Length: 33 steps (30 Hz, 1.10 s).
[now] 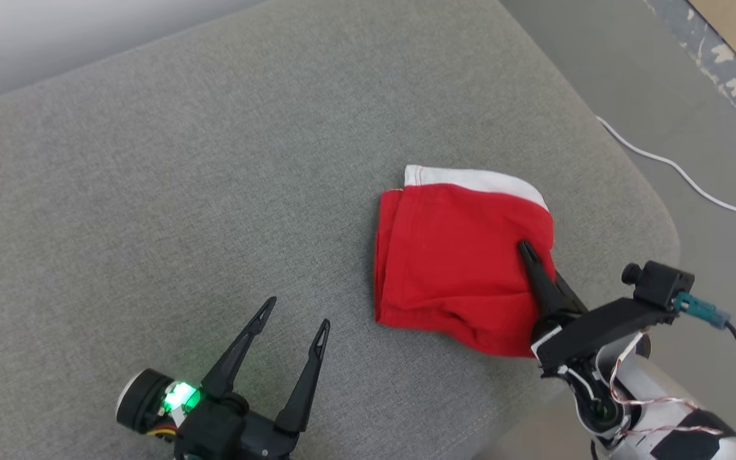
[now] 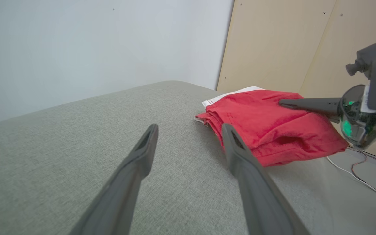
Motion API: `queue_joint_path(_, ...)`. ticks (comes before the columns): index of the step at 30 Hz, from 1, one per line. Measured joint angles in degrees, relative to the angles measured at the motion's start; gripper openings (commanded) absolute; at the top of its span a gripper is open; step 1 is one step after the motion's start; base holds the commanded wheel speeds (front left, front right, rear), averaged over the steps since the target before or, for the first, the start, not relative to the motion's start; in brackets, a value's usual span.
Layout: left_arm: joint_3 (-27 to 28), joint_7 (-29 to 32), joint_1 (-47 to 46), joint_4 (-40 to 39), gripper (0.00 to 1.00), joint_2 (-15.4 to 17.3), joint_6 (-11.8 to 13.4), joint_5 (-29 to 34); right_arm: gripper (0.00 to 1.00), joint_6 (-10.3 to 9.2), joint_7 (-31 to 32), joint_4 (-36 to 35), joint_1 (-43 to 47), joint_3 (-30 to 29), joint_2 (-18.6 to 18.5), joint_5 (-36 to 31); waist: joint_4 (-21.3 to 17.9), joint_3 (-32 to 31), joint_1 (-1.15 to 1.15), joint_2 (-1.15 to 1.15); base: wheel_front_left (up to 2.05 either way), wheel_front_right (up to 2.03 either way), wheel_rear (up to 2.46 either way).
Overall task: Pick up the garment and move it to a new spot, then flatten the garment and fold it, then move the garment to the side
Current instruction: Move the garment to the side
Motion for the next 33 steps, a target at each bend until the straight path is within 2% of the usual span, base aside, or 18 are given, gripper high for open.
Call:
queue_joint_path(8, -1.71, 0.00, -5.04, -0.07, 1.00, 0.25, -1.52, 0.55, 0.00, 0.01, 0.00, -0.38, -7.14, 2.82, -4.79, -3.50, 0.97, 4.50, 0.00, 0.00, 0.00, 0.00, 0.00)
queue_joint_path(12, -2.76, 0.00, -7.64, -0.11, 1.00, 0.15, -2.12, 0.59, 0.00, 0.08, 0.01, -0.44, -11.66, 4.81, -9.18, -5.49, 2.66, 6.85, 0.01, 0.00, 0.00, 0.00, 0.00)
queue_joint_path(23, -5.17, 0.00, -13.54, -2.64, 1.00, -0.58, -2.82, 1.52, 0.00, 0.08, 0.00, 1.34, -25.27, 6.86, -22.01, -8.29, 10.05, 12.86, 0.01, 0.00, 0.00, 0.00, 0.00)
queue_joint_path(33, -6.62, -0.09, -16.04, -4.63, 1.00, -0.55, -2.83, 1.58, 0.00, 0.09, 0.00, 6.38, -30.19, 5.65, -29.66, -7.60, 16.51, 18.42, 0.01, 0.00, 0.00, 0.00, 0.00)
